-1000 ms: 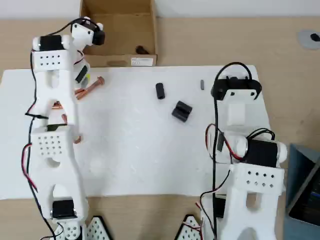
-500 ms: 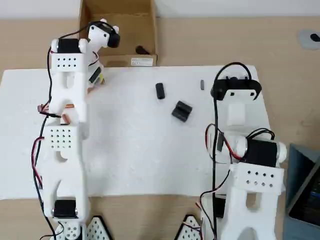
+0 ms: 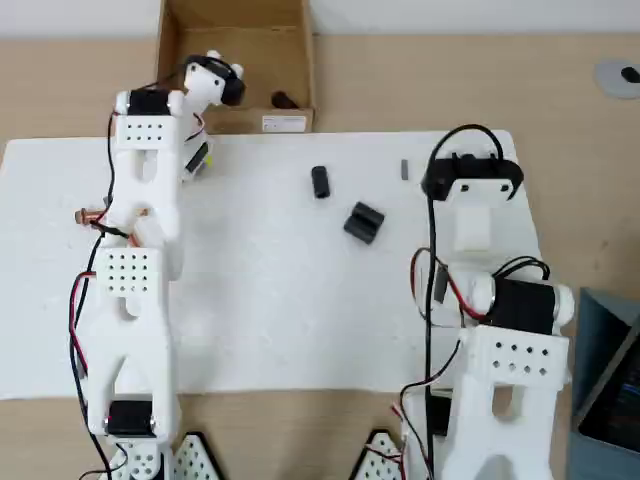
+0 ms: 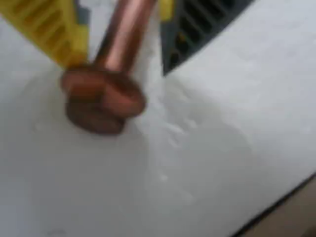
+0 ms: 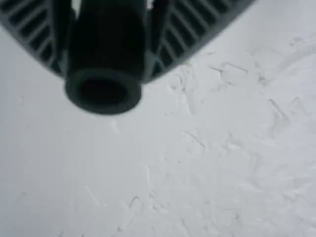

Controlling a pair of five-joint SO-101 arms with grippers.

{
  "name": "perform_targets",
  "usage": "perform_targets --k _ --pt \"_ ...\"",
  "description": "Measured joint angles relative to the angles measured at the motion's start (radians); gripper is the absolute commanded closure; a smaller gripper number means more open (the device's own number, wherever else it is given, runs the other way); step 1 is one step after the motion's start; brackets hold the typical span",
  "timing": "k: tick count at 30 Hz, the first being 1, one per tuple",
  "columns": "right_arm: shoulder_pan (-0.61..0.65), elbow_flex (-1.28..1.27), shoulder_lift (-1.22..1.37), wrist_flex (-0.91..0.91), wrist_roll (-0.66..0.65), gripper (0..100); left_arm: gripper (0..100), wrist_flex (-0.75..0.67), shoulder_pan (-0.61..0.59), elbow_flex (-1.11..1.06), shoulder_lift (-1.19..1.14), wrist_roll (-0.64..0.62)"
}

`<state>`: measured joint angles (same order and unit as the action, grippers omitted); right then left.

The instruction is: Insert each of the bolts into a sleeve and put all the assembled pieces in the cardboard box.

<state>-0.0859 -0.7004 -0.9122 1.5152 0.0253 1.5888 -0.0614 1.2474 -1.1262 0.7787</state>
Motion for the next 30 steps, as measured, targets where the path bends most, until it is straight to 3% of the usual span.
perform_targets --k 6,10,21,30 --pt "0.000 -0.003 0.000 0.000 0.000 98.8 90 -0.003 0.005 0.025 -0.035 0.002" --pt "0.000 -0.003 0.000 0.000 0.000 98.8 100 0.000 0.009 0.034 -0.049 0.000" --pt "0.000 -0.002 0.000 0.000 0.000 98.8 100 0.086 0.020 0.092 -0.064 0.002" --pt "0.000 0.104 0.000 0.049 0.000 98.8 100 0.153 0.015 0.354 -0.077 -0.247"
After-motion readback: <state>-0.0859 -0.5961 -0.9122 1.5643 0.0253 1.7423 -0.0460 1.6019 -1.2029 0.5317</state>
